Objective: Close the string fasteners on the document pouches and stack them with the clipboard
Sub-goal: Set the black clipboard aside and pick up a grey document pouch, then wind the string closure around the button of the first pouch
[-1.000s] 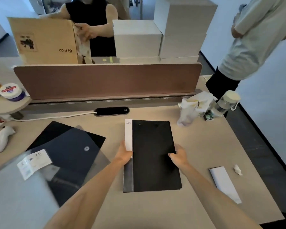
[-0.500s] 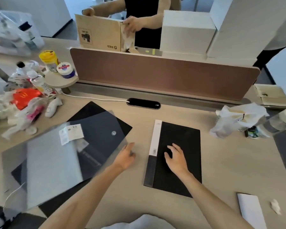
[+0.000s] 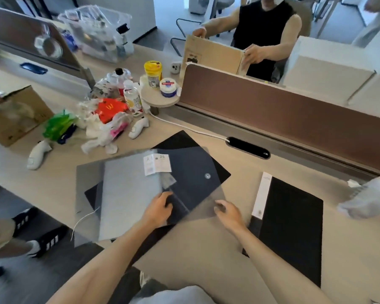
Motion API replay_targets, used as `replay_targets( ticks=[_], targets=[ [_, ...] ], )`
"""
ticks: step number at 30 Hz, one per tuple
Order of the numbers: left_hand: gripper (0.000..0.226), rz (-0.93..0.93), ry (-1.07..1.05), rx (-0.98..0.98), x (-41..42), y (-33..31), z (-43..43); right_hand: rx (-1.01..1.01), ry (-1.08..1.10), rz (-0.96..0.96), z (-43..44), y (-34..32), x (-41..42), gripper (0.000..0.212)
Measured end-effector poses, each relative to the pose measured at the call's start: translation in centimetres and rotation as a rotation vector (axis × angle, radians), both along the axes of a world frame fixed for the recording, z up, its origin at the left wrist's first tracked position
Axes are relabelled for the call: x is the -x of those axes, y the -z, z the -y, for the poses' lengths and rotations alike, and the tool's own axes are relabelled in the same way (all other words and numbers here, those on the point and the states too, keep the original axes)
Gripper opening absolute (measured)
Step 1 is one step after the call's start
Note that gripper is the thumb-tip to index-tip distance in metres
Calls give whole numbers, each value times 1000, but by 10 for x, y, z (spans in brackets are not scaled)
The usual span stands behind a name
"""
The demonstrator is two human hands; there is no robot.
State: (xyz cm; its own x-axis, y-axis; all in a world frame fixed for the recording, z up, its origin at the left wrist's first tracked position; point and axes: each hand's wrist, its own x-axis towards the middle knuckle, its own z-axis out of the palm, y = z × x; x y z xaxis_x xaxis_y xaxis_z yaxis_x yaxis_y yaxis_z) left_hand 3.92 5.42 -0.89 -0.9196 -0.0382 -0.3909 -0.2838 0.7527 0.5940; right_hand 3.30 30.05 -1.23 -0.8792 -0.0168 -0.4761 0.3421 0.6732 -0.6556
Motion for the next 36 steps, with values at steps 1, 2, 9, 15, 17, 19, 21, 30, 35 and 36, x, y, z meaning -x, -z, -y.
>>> replay_targets(
  ticks=[1, 2, 9, 15, 17, 19, 21, 30, 35, 36],
  targets=[
    [47, 5, -9, 4, -1, 2, 11, 12, 6, 18, 9, 1, 2, 37],
    [48, 10, -9, 8, -1, 3, 21, 15, 7, 35, 19, 0, 4, 37],
    [66, 75, 175, 96, 4, 10, 69, -15, 84, 82, 75, 3, 24, 49],
    [81, 83, 525, 254, 11, 7, 74, -160, 201, 117, 63, 11, 46, 61],
    [86, 75, 608, 262, 12, 7, 70, -224, 255, 130, 48, 22, 52, 65],
    [91, 96, 623, 257, 13, 12, 68, -223, 318, 136, 43, 25, 51, 67],
    [92, 114, 609, 237, 16, 19, 69, -220, 369, 123, 45, 20, 47, 72],
    [122, 125, 641, 322, 7, 28, 71, 42, 440, 156, 36, 6, 41, 20],
    [112, 86, 576, 326, -5, 17, 75, 298, 285, 101, 35, -21, 37, 26],
    [109, 78, 534, 290, -9, 16, 77, 367, 281, 101, 34, -31, 37, 28]
  ],
)
